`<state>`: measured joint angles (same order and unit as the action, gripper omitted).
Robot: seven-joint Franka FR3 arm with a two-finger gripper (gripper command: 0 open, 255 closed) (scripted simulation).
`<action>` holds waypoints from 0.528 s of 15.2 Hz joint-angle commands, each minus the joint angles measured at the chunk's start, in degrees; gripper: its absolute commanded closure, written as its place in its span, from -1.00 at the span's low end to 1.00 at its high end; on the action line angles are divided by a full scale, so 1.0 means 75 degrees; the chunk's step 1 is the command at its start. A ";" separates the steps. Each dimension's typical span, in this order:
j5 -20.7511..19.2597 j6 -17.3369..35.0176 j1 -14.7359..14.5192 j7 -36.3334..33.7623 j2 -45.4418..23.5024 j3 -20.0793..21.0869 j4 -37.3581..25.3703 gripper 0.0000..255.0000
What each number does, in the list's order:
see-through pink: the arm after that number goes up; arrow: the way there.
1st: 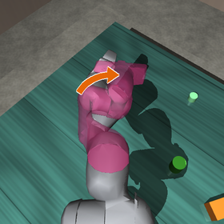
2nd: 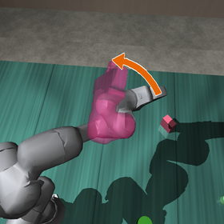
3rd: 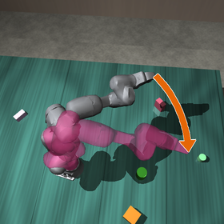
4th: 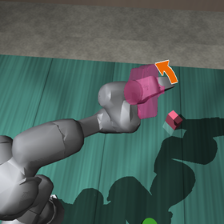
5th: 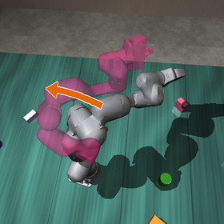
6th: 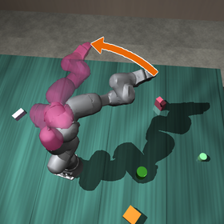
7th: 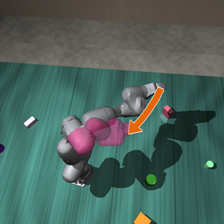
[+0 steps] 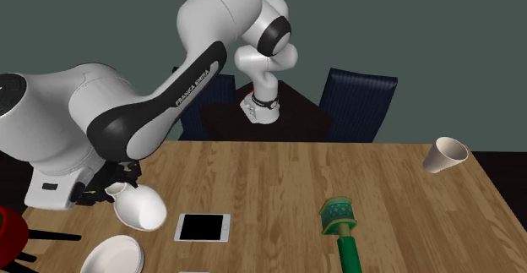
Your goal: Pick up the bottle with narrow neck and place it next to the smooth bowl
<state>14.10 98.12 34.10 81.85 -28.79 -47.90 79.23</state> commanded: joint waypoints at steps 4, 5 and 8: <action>0.0039 0.0522 -0.0086 0.0016 -0.0034 0.0030 0.0511 1.00; 0.0051 0.0618 -0.0099 0.0019 -0.0047 0.0038 0.0600 1.00; 0.0095 0.0899 -0.0126 0.0033 -0.0097 0.0069 0.0851 1.00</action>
<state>14.63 104.09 33.13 82.01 -29.27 -47.50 85.08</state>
